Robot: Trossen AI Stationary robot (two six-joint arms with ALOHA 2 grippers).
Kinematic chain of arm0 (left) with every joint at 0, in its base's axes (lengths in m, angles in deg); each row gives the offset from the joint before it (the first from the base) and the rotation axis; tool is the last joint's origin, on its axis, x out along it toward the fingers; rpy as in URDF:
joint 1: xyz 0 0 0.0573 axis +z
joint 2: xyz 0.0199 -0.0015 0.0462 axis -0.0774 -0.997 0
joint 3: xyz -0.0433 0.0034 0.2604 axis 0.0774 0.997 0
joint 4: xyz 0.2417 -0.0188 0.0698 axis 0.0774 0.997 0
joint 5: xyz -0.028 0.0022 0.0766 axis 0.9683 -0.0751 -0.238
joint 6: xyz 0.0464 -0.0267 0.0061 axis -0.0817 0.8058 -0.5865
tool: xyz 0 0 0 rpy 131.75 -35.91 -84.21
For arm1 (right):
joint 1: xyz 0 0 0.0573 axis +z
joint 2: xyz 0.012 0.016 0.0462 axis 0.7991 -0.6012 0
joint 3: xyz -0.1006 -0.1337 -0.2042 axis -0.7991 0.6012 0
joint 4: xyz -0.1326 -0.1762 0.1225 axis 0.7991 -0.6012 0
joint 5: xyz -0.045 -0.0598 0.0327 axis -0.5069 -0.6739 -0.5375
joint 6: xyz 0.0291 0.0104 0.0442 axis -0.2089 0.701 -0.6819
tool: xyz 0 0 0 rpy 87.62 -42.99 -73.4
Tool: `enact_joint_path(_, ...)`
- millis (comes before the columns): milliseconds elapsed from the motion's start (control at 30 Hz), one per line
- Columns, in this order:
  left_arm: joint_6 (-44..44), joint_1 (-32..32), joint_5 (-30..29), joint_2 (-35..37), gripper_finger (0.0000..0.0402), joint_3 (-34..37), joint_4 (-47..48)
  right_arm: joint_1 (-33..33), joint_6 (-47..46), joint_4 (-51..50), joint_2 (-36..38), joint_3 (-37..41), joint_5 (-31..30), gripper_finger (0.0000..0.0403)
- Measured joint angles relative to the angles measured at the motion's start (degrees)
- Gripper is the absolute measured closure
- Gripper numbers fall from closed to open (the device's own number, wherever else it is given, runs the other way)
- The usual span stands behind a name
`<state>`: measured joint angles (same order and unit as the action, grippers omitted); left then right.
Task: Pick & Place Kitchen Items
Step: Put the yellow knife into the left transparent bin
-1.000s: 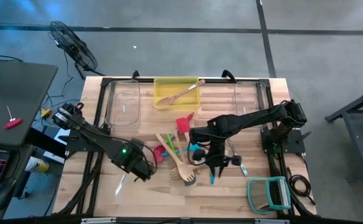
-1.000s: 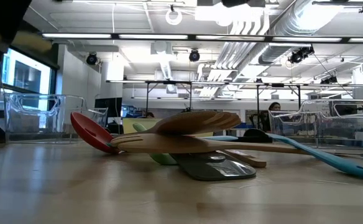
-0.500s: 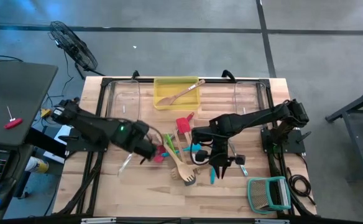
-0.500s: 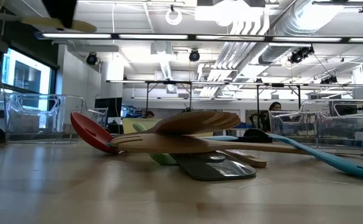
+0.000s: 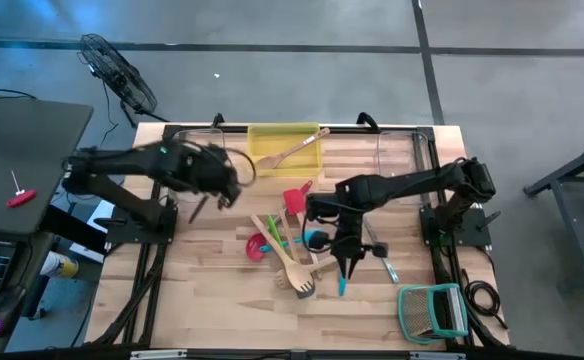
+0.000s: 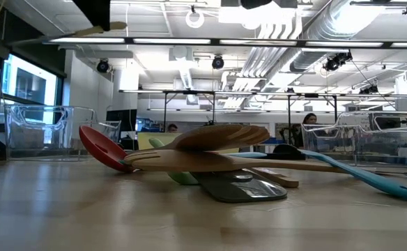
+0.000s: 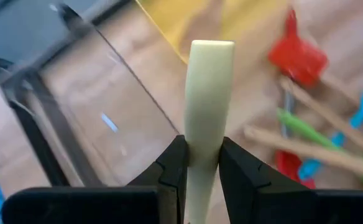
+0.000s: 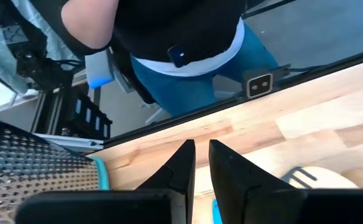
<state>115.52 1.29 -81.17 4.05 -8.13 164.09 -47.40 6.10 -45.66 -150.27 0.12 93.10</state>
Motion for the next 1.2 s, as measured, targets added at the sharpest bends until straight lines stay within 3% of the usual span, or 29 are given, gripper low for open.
enact_joint_path(300, -9.9, 15.3, -7.4, 6.3, 0.0341, 0.0, -0.1, -2.5, -4.7, 4.0, 0.0, 0.7, 1.6, 0.0364)
enact_joint_path(467, -16.5, 26.4, -8.0, 6.9, 0.0341, 0.0, -0.1, -2.4, -9.1, 10.1, 0.0, 4.1, 1.2, 0.0364)
enact_joint_path(700, -28.2, 36.3, -0.9, 6.9, 0.0341, 0.0, -5.7, -2.4, -20.8, 24.5, 0.0, 9.4, -3.3, 0.0364)
enact_joint_path(900, -34.6, 42.3, 5.1, 6.9, 0.0341, 1.2, -12.0, -2.3, -26.8, 30.8, 0.0, 11.6, -8.1, 0.0364)
enact_joint_path(1100, -38.5, 46.9, 9.4, 7.1, 0.0341, 10.6, -18.5, -1.4, -30.8, 32.5, 0.0, 11.6, -13.5, 0.0364)
enact_joint_path(1200, -39.7, 48.9, 14.6, 8.1, 0.0341, 16.9, -24.7, -0.6, -31.1, 32.8, 0.0, 11.6, -14.1, 0.0364)
